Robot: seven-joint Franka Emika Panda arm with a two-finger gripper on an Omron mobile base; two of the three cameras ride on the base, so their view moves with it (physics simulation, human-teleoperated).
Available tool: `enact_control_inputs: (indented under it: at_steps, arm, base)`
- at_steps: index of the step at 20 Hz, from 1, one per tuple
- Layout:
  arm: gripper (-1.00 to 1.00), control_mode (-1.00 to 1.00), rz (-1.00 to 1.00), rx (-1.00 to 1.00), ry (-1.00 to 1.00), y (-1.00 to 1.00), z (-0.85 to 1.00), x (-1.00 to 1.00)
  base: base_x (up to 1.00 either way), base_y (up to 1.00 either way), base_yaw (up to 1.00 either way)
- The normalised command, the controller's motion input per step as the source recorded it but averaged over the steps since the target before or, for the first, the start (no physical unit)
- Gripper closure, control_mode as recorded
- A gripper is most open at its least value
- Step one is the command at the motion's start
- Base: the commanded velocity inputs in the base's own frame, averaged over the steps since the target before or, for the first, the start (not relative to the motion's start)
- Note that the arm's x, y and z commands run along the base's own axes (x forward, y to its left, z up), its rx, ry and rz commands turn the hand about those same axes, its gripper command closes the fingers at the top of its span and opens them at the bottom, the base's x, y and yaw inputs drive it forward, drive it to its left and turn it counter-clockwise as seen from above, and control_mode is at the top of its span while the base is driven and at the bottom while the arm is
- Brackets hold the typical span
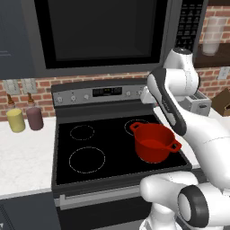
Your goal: Turn off the front right burner of the stove.
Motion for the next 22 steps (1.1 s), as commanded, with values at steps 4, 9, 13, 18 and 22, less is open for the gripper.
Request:
enact_control_inputs:
  at_steps: [4,9,13,18,22]
  arm:
    - [-1.0,-1.0,0.0,0.0,-0.01,0.0,0.0,0.18]
    - [-1.0,-1.0,-0.01,0.0,0.0,-0.19,0.0,0.71]
    - [-1.0,-1.0,0.02,0.0,0.0,-0.36,0.0,0.52]
    - [-1.0,-1.0,0.09,0.0,-0.03,-0.45,-0.05,0.31]
    - [-1.0,-1.0,0.0,0.0,0.0,-0.33,-0.16,0.39]
  base:
    - [0.0,0.0,0.0]
    - [0.0,0.0,0.0]
    - [0.0,0.0,0.0]
    - [0.0,0.0,0.0]
    - [0.0,0.0,0.0]
